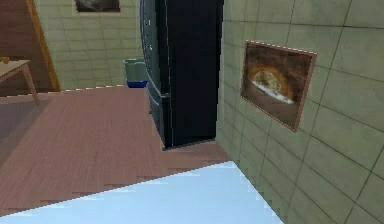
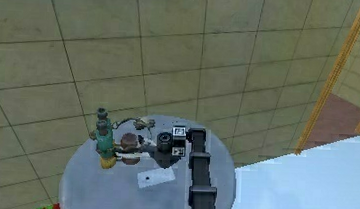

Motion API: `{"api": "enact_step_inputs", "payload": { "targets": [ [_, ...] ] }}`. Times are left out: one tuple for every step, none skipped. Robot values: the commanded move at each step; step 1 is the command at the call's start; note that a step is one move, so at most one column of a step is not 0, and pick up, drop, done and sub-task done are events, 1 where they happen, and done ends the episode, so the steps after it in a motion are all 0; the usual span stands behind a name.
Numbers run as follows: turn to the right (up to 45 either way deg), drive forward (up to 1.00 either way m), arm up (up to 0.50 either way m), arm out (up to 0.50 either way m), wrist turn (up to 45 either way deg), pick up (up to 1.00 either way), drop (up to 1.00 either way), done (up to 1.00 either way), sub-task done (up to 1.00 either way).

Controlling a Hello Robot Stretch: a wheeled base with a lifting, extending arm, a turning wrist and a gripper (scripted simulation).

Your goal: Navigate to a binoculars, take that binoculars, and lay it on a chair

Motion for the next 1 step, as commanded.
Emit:
{"api": "enact_step_inputs", "payload": {
  "targets": [
    [0.0, 0.0, 0.0, 0.0, 0.0, 1.0, 0.0, 0.0, 0.0]
  ]
}}
